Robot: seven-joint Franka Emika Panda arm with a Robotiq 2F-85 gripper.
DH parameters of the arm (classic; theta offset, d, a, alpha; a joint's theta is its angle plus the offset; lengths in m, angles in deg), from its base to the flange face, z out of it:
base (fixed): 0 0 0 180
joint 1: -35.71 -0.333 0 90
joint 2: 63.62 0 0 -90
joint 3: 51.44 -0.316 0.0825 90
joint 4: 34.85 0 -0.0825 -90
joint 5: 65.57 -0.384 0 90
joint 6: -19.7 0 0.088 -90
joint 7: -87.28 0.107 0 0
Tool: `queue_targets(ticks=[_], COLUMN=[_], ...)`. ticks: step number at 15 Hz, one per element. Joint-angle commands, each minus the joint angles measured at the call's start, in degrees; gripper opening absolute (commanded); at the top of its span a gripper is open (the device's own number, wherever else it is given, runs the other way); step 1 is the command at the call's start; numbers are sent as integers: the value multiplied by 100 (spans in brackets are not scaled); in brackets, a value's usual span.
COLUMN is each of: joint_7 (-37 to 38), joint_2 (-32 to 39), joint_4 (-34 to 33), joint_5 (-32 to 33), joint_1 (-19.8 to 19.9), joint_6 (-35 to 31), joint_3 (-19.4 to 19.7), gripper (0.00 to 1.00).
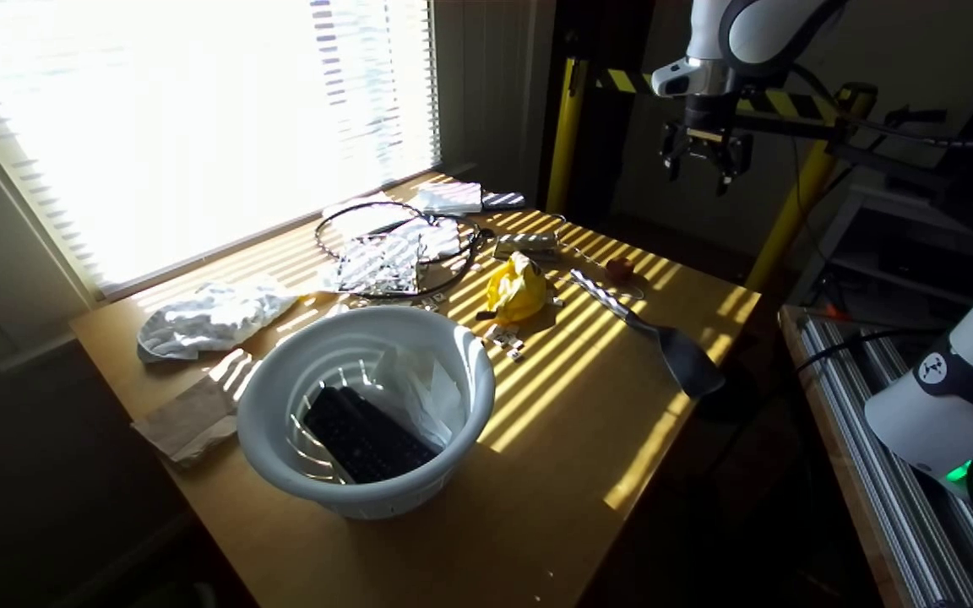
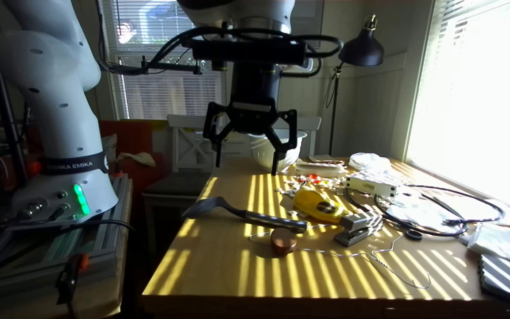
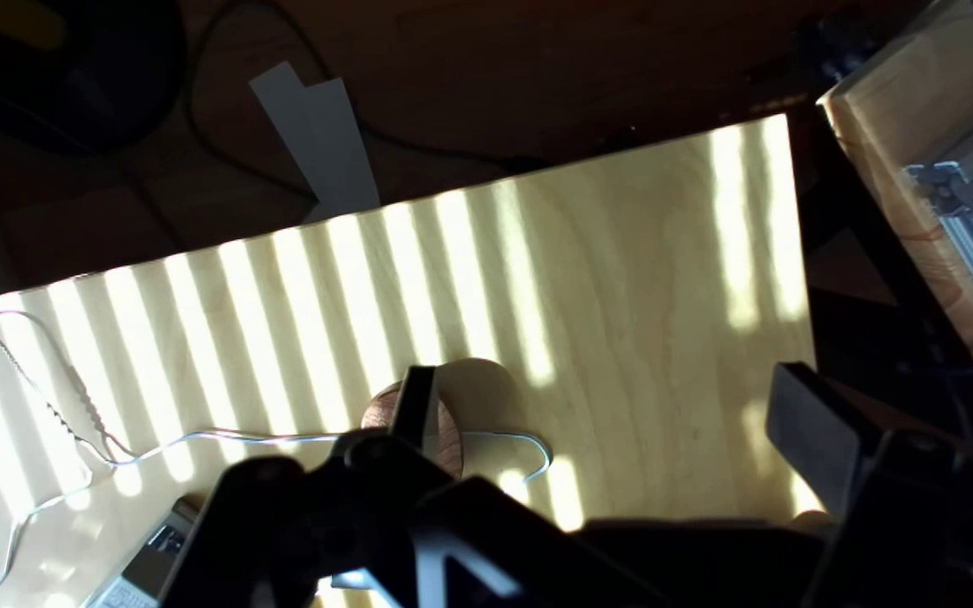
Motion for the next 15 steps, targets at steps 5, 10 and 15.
queue_targets(ticks=[5, 10, 15], joint_7=[-544, -1434, -560], joint_2=[483, 1475, 2382], joint_4=[-46, -645, -1282], joint_5=[-460, -1654, -1404], joint_1=[509, 715, 760], joint_6=[-775, -765, -772], joint_3=[-499, -862, -1358], gripper=[100, 100, 100])
